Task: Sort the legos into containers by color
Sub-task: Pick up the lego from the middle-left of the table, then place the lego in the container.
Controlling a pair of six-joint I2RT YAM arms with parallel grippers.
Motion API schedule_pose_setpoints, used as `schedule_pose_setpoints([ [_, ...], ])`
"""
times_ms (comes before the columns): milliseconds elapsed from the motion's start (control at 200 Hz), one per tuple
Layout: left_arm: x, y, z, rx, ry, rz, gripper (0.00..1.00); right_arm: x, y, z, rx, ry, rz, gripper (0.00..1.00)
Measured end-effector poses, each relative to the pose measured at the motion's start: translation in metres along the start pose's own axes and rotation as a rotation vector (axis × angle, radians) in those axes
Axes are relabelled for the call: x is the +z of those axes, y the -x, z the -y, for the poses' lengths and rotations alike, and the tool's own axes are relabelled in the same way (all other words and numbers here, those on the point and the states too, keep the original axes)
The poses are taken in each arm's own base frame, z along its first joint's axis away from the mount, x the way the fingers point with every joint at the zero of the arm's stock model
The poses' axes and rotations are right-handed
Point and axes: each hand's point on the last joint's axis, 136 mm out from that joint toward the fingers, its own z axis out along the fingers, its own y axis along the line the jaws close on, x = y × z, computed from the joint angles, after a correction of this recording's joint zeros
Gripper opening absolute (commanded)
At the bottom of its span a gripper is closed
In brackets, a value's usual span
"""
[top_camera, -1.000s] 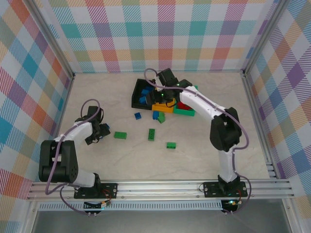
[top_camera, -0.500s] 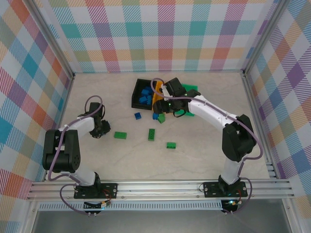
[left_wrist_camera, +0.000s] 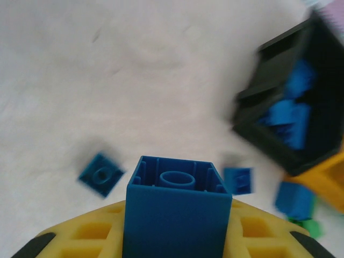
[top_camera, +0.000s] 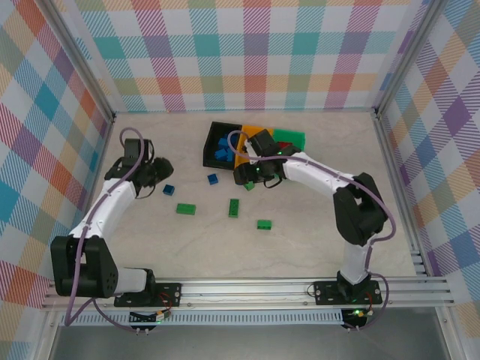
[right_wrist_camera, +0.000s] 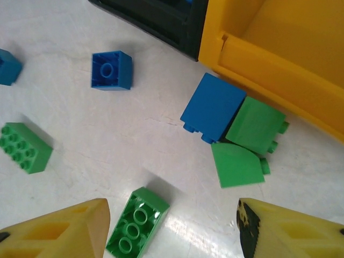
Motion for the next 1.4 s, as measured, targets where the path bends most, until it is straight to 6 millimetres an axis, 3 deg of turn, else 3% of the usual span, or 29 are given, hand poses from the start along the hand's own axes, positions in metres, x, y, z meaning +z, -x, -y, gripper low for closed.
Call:
schedule_pose_setpoints([
  [175,-0.012,0.027,0.047,0.042,-0.102,0.039,0.3,0.036,0.005,-0.001,0.005,-0.017,-0.03,0.64],
  [385,0.013,0.039,0.088,0.083,-0.153,-0.012,0.32,0.058,0.02,0.014,0.014,-0.107,-0.018,0.64],
  [510,0.039,0.049,0.116,0.108,-0.187,-0.045,0.32,0.063,0.029,0.015,0.022,-0.126,-0.009,0.64],
  [650,0.075,0.047,0.133,0.121,-0.201,-0.094,0.33,0.067,0.033,0.012,0.027,-0.139,-0.012,0.63],
  [945,0.142,0.017,0.173,0.178,-0.217,-0.202,0.35,0.068,0.029,0.023,0.013,-0.273,-0.001,0.6],
  [1090,0.16,-0.006,0.175,0.201,-0.198,-0.252,0.35,0.058,0.015,0.031,0.023,-0.306,-0.016,0.61],
  [1280,0.172,-0.016,0.162,0.212,-0.157,-0.269,0.4,0.056,0.012,0.033,0.027,-0.314,-0.021,0.6],
  [1400,0.184,-0.023,0.155,0.219,-0.137,-0.284,0.51,0.059,0.015,0.031,0.029,-0.31,-0.029,0.6],
])
